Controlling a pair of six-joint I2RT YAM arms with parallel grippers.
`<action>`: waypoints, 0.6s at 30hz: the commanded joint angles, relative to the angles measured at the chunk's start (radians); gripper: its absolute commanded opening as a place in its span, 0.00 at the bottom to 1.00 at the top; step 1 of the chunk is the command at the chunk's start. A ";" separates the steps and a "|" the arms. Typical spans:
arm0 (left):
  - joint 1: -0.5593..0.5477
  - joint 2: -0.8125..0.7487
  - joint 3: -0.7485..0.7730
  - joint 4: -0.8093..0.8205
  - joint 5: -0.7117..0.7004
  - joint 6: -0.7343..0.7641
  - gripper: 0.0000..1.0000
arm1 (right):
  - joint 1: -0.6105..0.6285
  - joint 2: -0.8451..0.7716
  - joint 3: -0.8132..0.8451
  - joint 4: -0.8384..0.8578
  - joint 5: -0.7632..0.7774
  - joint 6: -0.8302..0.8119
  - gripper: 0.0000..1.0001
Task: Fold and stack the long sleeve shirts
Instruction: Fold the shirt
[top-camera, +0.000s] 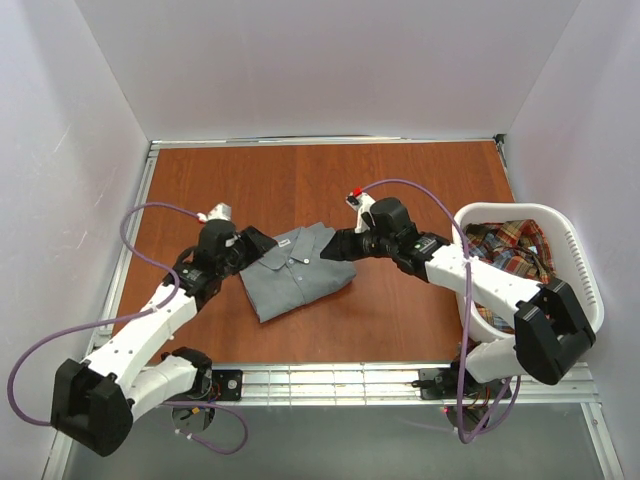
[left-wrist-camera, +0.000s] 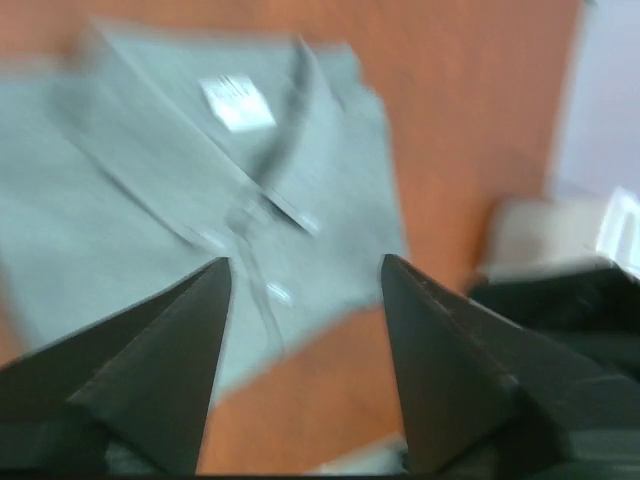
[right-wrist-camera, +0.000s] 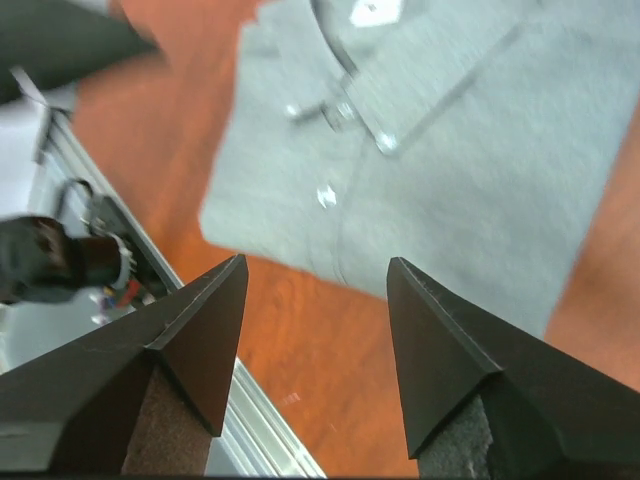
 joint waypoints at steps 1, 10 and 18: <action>-0.093 0.029 -0.095 0.057 0.131 -0.189 0.50 | -0.001 0.052 -0.011 0.211 -0.074 0.093 0.50; 0.015 -0.075 -0.466 0.129 0.105 -0.419 0.39 | -0.003 0.258 -0.146 0.351 -0.056 0.164 0.46; 0.159 -0.048 -0.459 0.097 0.096 -0.361 0.38 | 0.013 0.289 -0.206 0.352 -0.070 0.216 0.45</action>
